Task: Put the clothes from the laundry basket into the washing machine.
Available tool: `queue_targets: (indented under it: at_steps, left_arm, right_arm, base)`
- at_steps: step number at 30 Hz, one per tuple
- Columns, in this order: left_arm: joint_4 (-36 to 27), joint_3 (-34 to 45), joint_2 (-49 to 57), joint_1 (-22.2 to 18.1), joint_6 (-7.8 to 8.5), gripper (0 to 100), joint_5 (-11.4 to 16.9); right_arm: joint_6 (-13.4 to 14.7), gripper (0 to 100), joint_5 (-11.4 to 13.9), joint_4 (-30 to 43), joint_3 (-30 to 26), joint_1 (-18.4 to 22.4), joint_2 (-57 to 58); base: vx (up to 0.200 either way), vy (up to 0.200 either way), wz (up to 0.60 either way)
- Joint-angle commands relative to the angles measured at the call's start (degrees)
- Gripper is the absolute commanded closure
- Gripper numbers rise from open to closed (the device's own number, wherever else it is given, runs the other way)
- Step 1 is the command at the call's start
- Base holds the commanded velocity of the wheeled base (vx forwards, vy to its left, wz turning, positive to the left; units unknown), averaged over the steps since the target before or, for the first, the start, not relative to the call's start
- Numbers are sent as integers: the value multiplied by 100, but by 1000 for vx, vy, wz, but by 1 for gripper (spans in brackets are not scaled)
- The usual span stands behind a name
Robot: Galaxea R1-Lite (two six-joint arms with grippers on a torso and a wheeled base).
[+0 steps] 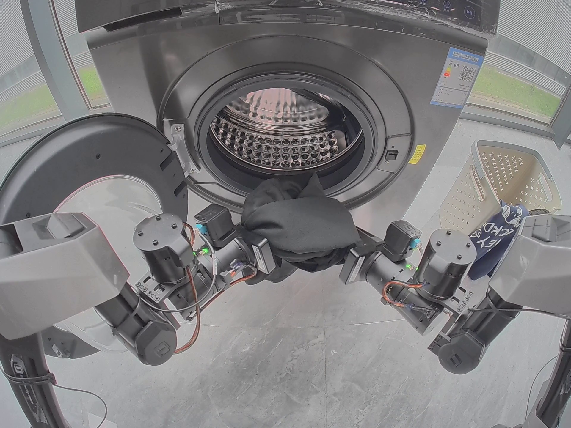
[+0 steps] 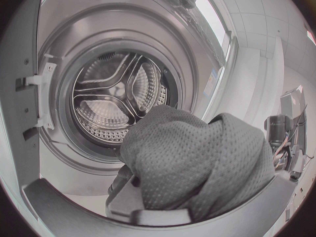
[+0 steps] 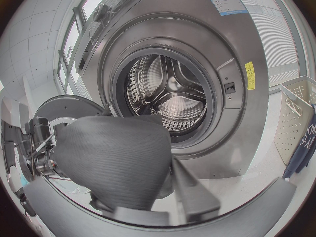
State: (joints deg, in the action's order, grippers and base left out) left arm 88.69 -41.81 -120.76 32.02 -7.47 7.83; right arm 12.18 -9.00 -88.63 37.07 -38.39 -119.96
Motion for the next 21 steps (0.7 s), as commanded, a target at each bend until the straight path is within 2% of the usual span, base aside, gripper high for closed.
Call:
queue_targets:
  at_steps: [1,5,7,12,16,18,21]
  left_arm:
    - [-9,464,721,102,-184,100,-80]
    - [-18,1052,1186,102,-263,100,-141]
    - [-18,1483,1432,85,-263,100,-106]
    - [0,2265,1933,67,-246,100,61]
    - [0,2459,2021,32,-246,100,123]
    - [0,2441,1977,-30,-184,100,114]
    - [0,2441,1995,6,-184,100,114]
  right_arm:
    - [-137,0,320,21,-816,-116,561]
    - [-330,0,1207,12,-1958,-222,1044]
    - [-436,0,1418,21,-2354,-248,1203]
    - [-524,0,1506,12,-2846,-107,1229]
    - [-682,0,1392,21,-2943,367,1194]
    - [-717,0,1198,21,-2872,701,1203]
    - [-717,0,1111,21,-2855,886,1194]
  base:
    - [0,0,0]
    - [0,0,0]
    - [0,0,0]
    - [0,0,0]
    - [0,0,0]
    - [0,0,0]
    - [0,0,0]
